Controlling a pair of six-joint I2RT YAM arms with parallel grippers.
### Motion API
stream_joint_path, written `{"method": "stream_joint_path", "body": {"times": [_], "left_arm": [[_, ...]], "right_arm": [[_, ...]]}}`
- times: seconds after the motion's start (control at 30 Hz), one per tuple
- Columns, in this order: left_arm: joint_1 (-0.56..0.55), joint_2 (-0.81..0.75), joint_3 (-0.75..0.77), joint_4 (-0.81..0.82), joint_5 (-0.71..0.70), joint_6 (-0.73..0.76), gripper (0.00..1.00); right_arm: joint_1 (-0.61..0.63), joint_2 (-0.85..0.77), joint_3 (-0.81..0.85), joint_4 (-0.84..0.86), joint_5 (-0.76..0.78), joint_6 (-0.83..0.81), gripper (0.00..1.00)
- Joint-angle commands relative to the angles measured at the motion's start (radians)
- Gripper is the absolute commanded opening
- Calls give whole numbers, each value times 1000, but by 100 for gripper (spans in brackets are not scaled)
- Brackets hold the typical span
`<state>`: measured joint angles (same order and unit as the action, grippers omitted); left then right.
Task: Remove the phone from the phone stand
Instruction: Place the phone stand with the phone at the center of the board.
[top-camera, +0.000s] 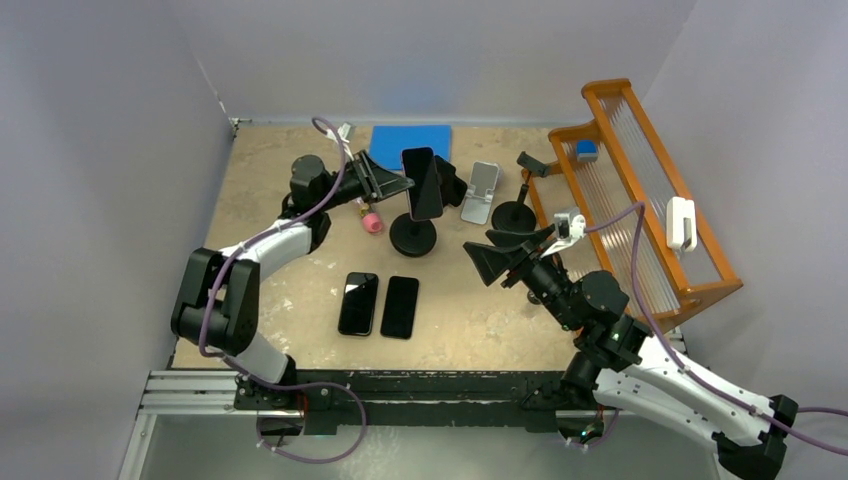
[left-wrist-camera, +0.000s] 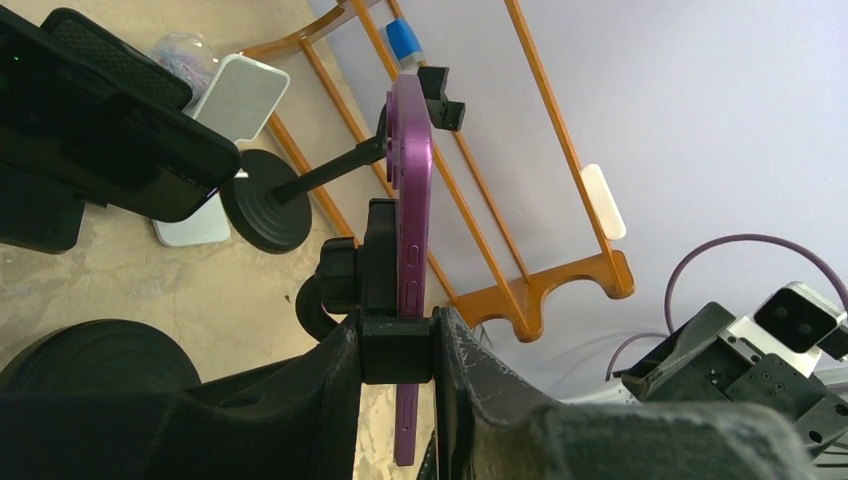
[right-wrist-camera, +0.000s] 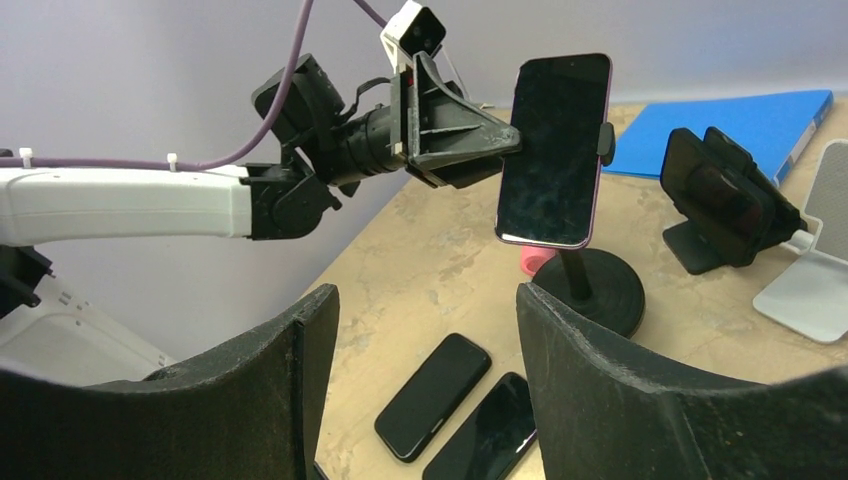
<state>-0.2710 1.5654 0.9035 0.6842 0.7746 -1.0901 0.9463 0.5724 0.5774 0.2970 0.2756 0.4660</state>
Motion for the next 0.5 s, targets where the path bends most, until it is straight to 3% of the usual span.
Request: {"method": "stream_joint_path", "body": {"times": [0.0, 0.47], "left_arm": [[-2, 8, 23, 255, 22, -80, 0], [-2, 135, -99, 447, 35, -192, 0]], "right_arm": [[2, 17, -3, 56, 21, 14, 67], [2, 53, -10, 90, 8, 17, 67]]}}
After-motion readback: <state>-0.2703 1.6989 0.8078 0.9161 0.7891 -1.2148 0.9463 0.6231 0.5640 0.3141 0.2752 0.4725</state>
